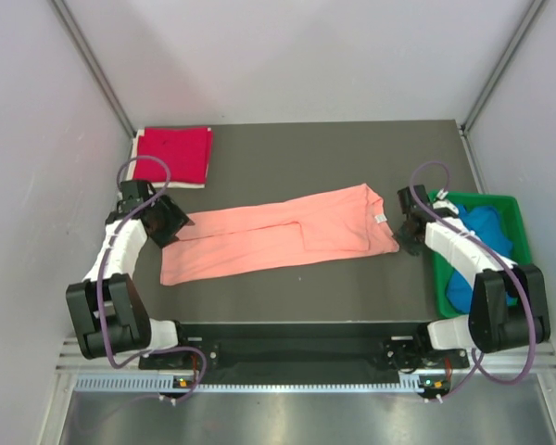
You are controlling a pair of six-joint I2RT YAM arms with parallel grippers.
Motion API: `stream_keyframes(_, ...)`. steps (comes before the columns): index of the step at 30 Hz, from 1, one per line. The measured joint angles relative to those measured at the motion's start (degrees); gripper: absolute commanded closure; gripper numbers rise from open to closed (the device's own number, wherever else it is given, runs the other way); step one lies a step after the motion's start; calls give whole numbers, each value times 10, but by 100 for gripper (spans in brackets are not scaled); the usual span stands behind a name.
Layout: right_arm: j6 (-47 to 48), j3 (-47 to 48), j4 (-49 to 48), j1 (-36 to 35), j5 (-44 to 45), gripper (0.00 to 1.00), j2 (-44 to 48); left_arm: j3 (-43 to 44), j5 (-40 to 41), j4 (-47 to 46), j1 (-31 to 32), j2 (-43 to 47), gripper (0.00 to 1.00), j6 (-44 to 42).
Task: Fold and stack the t-shirts
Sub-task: Fold the tshirt
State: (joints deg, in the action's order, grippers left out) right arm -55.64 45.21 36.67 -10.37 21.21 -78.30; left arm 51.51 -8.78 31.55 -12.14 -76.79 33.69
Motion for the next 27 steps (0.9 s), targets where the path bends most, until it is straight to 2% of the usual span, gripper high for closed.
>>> stream_keyframes(3,-14,35,11,0,-6,57,10,9,-65,-11,1,-14,34,-11)
stream_keyframes(5,-29,63,15,-5,-11,55,12,9,-94,-17,5,-24,34,-14)
stream_keyframes(8,-50,108,23,-20,-16,54,-4,8,-119,-19,20,-31,34,-20)
stream_keyframes(13,-81,184,19,-50,-24,53,-86,1,-143,-28,44,-32,35,-22)
stream_keyframes(20,-110,199,-15,-61,-25,53,-171,0,-144,-30,51,-32,35,-21)
stream_keyframes(27,-99,241,-42,-61,-15,55,-246,0,-143,-30,51,-32,35,-22)
